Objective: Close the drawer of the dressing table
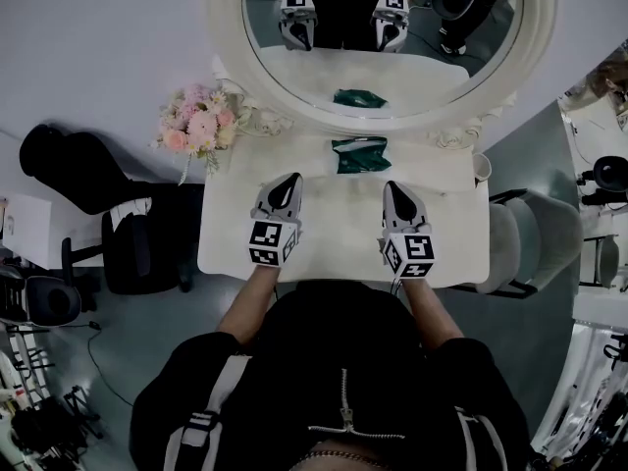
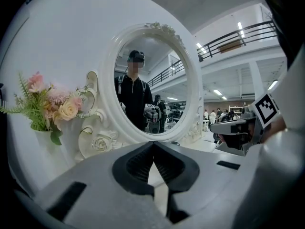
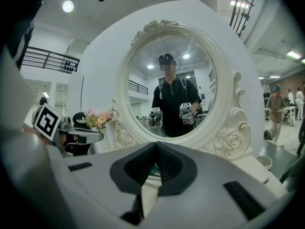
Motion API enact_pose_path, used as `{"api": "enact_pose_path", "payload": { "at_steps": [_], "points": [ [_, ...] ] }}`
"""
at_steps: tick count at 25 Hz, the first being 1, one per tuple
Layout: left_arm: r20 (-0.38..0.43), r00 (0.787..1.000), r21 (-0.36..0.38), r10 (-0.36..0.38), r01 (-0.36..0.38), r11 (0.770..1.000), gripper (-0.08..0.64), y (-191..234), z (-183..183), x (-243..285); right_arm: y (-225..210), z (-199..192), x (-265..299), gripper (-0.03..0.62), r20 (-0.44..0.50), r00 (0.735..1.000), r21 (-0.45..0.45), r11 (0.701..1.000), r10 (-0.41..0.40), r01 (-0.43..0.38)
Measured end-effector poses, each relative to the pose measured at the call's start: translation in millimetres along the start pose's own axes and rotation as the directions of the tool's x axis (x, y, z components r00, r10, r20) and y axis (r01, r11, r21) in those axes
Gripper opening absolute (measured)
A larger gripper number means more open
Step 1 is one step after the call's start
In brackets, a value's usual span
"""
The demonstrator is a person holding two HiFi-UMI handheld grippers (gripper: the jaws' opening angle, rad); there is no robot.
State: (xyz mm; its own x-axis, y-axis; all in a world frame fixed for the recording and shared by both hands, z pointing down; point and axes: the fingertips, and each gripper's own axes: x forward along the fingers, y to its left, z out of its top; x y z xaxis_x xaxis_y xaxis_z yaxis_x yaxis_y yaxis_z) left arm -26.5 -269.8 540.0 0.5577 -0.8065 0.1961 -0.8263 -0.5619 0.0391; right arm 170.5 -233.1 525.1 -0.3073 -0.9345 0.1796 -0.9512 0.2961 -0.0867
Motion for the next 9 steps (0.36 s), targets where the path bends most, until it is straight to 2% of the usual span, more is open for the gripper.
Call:
{"api": "enact_pose_path", "payload": {
  "at_steps": [9],
  "points": [
    [-0.01,1.0,0.004,0.008,-0.008,1.0,0.006,4.9,-3.2,-0.6,-3.5,-2.3,1.5,-0.002,-0.004,1.0,0.001,1.0,-0.001,0.001]
  ]
}}
